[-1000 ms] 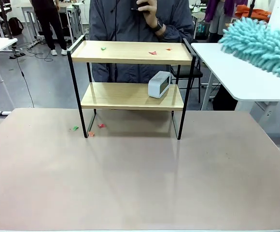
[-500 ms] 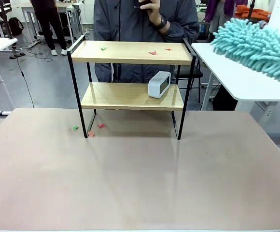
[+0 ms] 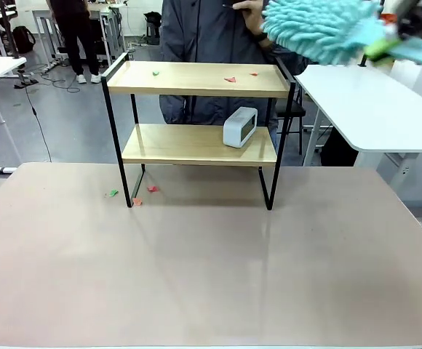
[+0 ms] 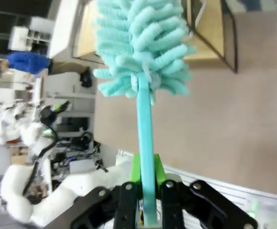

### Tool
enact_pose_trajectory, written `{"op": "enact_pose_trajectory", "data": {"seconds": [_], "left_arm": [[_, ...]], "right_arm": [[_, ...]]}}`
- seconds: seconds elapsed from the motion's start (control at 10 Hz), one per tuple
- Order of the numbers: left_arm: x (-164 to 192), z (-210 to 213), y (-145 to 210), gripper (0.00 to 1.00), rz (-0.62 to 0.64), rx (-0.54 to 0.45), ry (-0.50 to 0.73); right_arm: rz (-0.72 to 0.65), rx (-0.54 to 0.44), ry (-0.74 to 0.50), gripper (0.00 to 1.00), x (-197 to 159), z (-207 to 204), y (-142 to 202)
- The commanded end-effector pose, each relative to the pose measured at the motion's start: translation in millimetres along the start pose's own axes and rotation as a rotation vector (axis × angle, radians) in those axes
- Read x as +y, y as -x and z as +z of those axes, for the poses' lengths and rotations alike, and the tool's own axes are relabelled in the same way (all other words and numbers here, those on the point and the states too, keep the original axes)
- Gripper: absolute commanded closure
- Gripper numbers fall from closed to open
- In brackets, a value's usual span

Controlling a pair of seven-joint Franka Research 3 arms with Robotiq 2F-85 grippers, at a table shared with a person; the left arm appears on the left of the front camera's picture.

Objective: Clean the shelf.
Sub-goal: Clean the remaining tier of the Shelf with the Duster once objects are removed.

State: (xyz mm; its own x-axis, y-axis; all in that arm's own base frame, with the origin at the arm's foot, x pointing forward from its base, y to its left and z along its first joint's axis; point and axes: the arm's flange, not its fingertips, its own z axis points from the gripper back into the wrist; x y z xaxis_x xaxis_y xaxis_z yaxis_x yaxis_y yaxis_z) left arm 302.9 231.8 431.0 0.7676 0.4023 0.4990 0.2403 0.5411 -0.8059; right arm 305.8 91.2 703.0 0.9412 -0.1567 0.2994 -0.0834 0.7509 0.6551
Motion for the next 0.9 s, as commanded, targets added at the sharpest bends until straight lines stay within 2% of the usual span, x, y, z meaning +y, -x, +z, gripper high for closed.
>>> {"op": "enact_pose_trajectory", "data": {"seconds": [0.0,0.1,0.2,0.4,0.5,0.6,0.8], "left_arm": [[-0.4,-0.2,-1.0,0.0,-0.025,-0.018,0.019],[-0.4,-0.2,-1.0,0.0,-0.025,-0.018,0.019],[-0.4,-0.2,-1.0,0.0,-0.025,-0.018,0.019],[-0.4,-0.2,-1.0,0.0,-0.025,-0.018,0.019],[-0.4,-0.2,-1.0,0.0,-0.025,-0.018,0.019],[-0.4,-0.2,-1.0,0.0,-0.025,-0.018,0.019],[-0.4,-0.2,-1.0,0.0,-0.025,-0.018,0.019]], "right_arm": [[-0.066,-0.009,0.148,0.88,12.1,-17.3,-34.6],[-0.083,-0.027,0.18,0.88,16.2,-31.1,-38.3],[-0.051,0.001,0.152,0.88,15.1,-33.4,-28.3],[-0.027,-0.025,0.131,0.88,14.7,-32.0,-32.2],[-0.027,-0.006,0.166,0.88,14.0,-43.8,-37.2],[-0.045,-0.056,0.246,0.88,19.0,-63.0,-44.2],[-0.048,-0.104,0.266,0.88,28.5,-87.5,-60.9]]}}
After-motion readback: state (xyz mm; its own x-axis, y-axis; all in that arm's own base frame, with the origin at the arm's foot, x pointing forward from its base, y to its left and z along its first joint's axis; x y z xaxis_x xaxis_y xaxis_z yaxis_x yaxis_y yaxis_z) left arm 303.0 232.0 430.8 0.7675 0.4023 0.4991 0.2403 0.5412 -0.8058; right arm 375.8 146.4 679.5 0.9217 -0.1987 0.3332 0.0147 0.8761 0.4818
